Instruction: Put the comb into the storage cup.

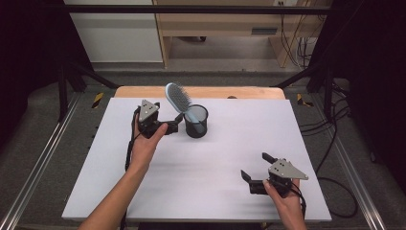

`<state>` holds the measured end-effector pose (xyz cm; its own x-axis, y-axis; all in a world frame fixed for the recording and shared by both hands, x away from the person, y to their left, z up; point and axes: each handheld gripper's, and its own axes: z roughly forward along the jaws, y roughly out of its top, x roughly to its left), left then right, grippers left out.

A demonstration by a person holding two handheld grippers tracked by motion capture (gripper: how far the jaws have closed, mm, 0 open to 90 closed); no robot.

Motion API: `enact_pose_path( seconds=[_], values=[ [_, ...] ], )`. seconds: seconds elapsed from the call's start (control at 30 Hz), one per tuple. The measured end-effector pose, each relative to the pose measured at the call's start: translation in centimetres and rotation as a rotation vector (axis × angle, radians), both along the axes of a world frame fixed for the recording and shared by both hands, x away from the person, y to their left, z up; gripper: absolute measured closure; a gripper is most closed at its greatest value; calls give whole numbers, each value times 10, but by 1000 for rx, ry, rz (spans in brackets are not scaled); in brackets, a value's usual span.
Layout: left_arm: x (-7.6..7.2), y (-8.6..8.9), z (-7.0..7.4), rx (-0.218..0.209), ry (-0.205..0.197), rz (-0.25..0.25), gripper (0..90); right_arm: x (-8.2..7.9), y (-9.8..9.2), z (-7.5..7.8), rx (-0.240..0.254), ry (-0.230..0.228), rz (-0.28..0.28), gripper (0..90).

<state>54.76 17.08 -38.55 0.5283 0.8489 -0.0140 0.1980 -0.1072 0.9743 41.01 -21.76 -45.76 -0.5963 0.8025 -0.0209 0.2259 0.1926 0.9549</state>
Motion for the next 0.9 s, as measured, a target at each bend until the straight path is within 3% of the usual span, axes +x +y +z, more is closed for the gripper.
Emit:
enact_pose_path(
  seconds=[0.2, 0.47, 0.73, 0.9],
  values=[
    [-9, 4, 1, 19, -15, -18, 21, 0, 0, 0, 0, -2, 2, 28],
    [-21, 17, 5, 8, -25, -21, 19, 0, 0, 0, -5, -3, 0, 28],
    [-33, 39, 3, -5, -45, -9, 17, 2, 0, -1, -10, -6, -6, 28],
    [-40, 54, 3, -11, -28, 24, 17, 2, -3, 1, 6, -17, -24, 26]
  ],
)
